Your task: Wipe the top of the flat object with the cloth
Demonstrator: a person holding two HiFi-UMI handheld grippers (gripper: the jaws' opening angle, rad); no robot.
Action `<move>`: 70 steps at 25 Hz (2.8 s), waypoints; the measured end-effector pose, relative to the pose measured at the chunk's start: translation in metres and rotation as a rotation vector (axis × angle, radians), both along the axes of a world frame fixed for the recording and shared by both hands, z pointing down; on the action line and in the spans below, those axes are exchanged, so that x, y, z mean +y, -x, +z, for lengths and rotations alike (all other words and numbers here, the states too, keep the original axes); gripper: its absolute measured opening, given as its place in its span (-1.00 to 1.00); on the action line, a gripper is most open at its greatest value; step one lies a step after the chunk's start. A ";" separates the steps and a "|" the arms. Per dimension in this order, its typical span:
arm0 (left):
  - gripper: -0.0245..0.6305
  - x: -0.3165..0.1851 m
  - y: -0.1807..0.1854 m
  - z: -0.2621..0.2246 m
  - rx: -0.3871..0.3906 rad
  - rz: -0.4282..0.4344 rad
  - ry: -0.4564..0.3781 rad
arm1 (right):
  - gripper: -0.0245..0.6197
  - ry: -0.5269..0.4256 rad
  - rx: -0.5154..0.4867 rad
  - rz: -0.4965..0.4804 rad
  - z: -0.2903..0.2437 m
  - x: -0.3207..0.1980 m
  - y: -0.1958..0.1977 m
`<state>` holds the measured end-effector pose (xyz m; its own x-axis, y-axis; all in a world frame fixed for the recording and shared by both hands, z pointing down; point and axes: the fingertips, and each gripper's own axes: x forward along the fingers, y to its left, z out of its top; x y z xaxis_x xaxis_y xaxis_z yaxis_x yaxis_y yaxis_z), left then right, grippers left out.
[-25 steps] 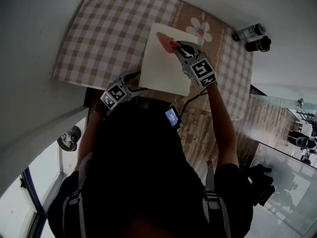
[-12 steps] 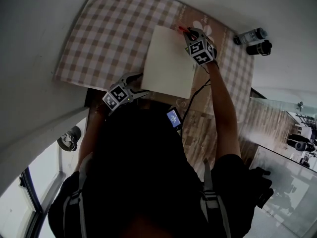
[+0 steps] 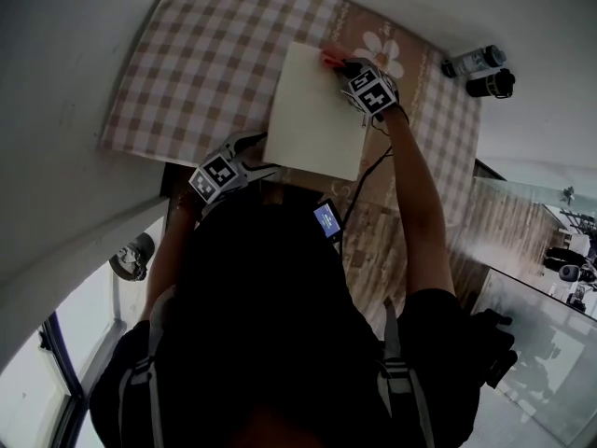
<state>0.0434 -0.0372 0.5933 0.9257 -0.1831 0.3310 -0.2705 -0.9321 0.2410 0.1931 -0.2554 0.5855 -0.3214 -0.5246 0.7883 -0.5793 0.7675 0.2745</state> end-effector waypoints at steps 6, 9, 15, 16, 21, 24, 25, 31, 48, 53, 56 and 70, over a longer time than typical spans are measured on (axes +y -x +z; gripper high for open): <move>0.14 0.000 0.000 0.000 0.000 -0.001 -0.005 | -0.87 0.082 -0.019 -0.018 0.002 0.016 0.006; 0.14 0.000 0.000 0.000 -0.002 -0.003 -0.007 | -0.87 0.096 -0.031 -0.022 0.002 0.024 0.008; 0.14 0.001 -0.001 0.001 -0.007 -0.002 -0.008 | -0.87 0.069 -0.020 -0.008 0.001 0.028 0.008; 0.14 0.001 -0.001 0.000 -0.007 -0.002 -0.007 | -0.87 0.065 -0.015 -0.007 0.001 0.028 0.008; 0.14 0.001 -0.001 0.000 -0.003 0.002 -0.005 | -0.87 0.049 0.013 -0.009 0.001 0.029 0.010; 0.14 0.000 0.000 0.001 -0.003 0.002 -0.001 | -0.88 0.071 0.030 -0.037 0.001 0.038 0.015; 0.14 0.000 0.000 0.001 -0.003 0.003 -0.001 | -0.88 0.074 0.029 -0.042 0.001 0.041 0.016; 0.14 0.001 0.000 0.001 -0.006 0.003 -0.002 | -0.88 0.092 0.005 -0.034 0.004 0.052 0.017; 0.14 -0.001 -0.001 0.001 -0.010 0.008 0.009 | -0.88 0.087 0.024 -0.061 0.003 0.084 0.029; 0.14 0.000 -0.001 0.001 -0.011 0.010 0.014 | -0.88 0.078 0.016 -0.056 0.002 0.085 0.029; 0.14 0.000 -0.001 0.002 -0.010 0.009 0.010 | -0.88 0.099 0.018 -0.073 0.004 0.095 0.030; 0.14 0.000 -0.001 0.003 -0.014 0.010 0.010 | -0.88 0.141 -0.085 -0.082 0.004 0.139 0.044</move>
